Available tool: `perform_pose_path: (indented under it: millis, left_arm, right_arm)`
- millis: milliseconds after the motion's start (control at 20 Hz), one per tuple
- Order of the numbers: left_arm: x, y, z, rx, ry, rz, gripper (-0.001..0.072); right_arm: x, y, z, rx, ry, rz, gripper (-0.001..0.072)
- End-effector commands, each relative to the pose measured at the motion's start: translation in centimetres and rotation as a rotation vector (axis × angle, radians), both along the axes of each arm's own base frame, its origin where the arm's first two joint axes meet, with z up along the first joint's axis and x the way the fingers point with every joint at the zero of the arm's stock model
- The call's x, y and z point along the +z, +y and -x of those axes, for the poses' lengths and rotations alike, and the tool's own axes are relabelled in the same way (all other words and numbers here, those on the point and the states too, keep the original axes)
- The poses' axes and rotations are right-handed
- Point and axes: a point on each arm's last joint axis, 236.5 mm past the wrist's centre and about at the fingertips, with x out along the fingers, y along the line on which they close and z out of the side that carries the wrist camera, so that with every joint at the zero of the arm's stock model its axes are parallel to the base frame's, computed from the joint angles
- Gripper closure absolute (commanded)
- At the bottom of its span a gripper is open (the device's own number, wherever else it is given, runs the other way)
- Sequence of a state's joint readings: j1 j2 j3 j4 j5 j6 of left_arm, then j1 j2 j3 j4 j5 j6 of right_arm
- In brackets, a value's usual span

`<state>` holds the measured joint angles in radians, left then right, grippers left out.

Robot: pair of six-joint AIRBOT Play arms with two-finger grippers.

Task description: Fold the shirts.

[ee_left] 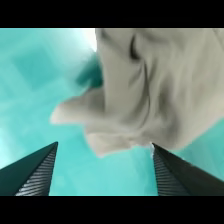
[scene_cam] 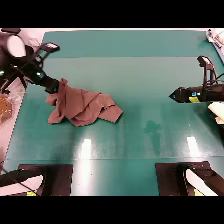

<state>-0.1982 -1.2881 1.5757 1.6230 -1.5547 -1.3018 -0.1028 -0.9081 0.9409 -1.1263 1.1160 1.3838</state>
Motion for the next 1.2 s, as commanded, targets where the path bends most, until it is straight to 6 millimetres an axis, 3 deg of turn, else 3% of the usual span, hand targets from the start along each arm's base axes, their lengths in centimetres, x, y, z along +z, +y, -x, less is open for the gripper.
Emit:
perform_pose_path:
  millis: [0, 100, 150, 250, 350, 400, 450, 500, 550, 600, 650, 700, 800, 950, 1150]
  left_arm:
    - [5.9, -2.0, 2.0, -0.075, -0.168, 0.113, 0.0041]
    - [9.3, -6.4, 4.6, -0.281, -0.247, 0.238, 0.0043]
    - [10.1, -8.0, 6.2, -0.382, -0.269, 0.243, 0.0085]
    - [9.8, -9.9, 8.7, -0.5, -0.272, 0.212, 0.0092]
    - [7.3, -11.7, 11.0, -0.585, -0.209, 0.185, 0.0092]
    - [5.1, -12.5, 12.0, -0.625, -0.154, 0.165, 0.016]
    - [2.7, -13.0, 12.8, -0.651, -0.105, 0.142, 0.0309]
    - [0.0, -13.7, 13.3, -0.667, -0.067, 0.132, 0.0361]
    - [-2.4, -14.0, 13.4, -0.656, -0.044, 0.129, 0.036]
    - [-5.0, -14.3, 13.4, -0.635, -0.022, 0.13, 0.0335]
    - [-7.2, -14.2, 13.3, -0.628, -0.015, 0.126, 0.0206]
    - [-9.2, -14.2, 13.0, -0.611, -0.027, 0.124, 0.0001]
    - [-11.5, -12.2, 11.9, -0.603, -0.053, 0.027, -0.001]
    - [-11.8, -8.9, 9.0, -0.554, -0.14, -0.134, -0.001]
    - [-9.0, -10.7, 4.1, -0.561, -0.393, -0.136, -0.0009]
  right_arm:
    - [1.8, -1.5, -0.4, -0.048, -0.075, 0.014, 0.0466]
    - [3.3, -3.0, -0.5, -0.095, -0.131, 0.025, 0.0466]
    - [3.9, -3.8, -0.4, -0.11, -0.153, 0.036, 0.0466]
    - [4.9, -5.0, 0.0, -0.132, -0.187, 0.054, 0.0466]
    - [5.7, -5.9, 0.3, -0.158, -0.212, 0.065, 0.0467]
    - [5.9, -6.2, 0.5, -0.166, -0.219, 0.07, 0.0467]
    - [6.1, -6.5, 0.6, -0.176, -0.221, 0.071, 0.0467]
    - [6.0, -6.6, 0.7, -0.18, -0.217, 0.071, 0.0467]
    - [6.0, -6.8, 0.8, -0.186, -0.213, 0.071, 0.0466]
    - [5.8, -6.8, 0.8, -0.185, -0.207, 0.07, 0.0467]
    - [5.6, -6.8, 0.7, -0.184, -0.199, 0.067, 0.0467]
    - [5.2, -6.8, 0.7, -0.181, -0.186, 0.064, 0.0467]
    - [4.3, -6.4, 0.8, -0.169, -0.147, 0.047, 0.0467]
    - [3.3, -5.8, 0.8, -0.144, -0.104, 0.038, 0.0467]
    - [2.6, -4.0, 0.5, -0.087, -0.087, 0.032, 0.0467]
